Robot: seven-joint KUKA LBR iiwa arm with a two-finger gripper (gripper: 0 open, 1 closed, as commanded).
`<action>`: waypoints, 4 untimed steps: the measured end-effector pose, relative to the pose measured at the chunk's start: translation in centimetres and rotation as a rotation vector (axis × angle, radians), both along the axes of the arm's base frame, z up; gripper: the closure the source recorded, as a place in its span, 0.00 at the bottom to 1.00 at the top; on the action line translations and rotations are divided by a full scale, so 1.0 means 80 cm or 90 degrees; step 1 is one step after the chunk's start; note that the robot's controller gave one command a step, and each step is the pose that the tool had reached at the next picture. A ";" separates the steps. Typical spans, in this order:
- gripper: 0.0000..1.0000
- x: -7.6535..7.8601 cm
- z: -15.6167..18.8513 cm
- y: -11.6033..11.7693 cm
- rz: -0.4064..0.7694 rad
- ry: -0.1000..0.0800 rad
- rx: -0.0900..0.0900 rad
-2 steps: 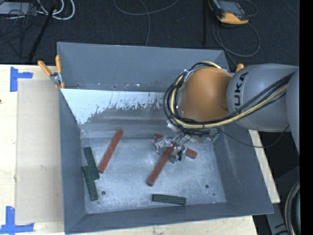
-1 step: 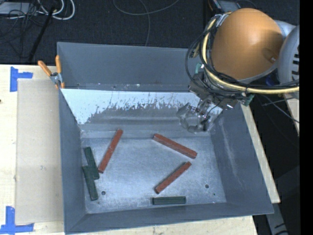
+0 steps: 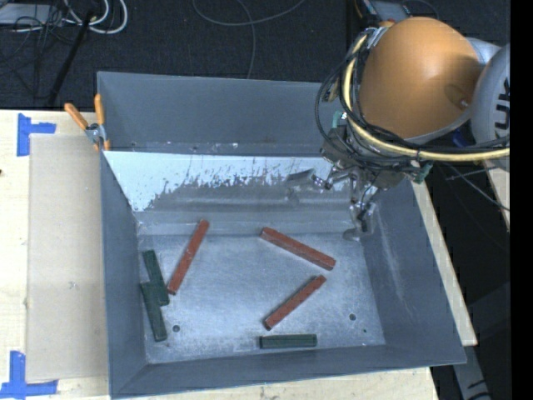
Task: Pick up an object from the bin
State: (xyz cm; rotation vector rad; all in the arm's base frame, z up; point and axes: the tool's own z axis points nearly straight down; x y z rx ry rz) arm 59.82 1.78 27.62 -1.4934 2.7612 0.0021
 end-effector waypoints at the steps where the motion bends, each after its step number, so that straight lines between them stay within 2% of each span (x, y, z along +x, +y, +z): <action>1: 0.00 -0.032 -0.200 0.023 -0.059 0.007 -0.001; 2: 0.00 -0.073 -0.261 0.017 0.029 0.005 -0.001; 3: 1.00 -0.071 -0.259 0.017 0.031 0.002 -0.001; 4: 0.00 -0.071 -0.259 0.018 0.031 0.002 -0.001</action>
Offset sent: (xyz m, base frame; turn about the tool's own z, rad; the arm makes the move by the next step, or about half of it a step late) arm -0.0235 0.0174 -0.1542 0.0922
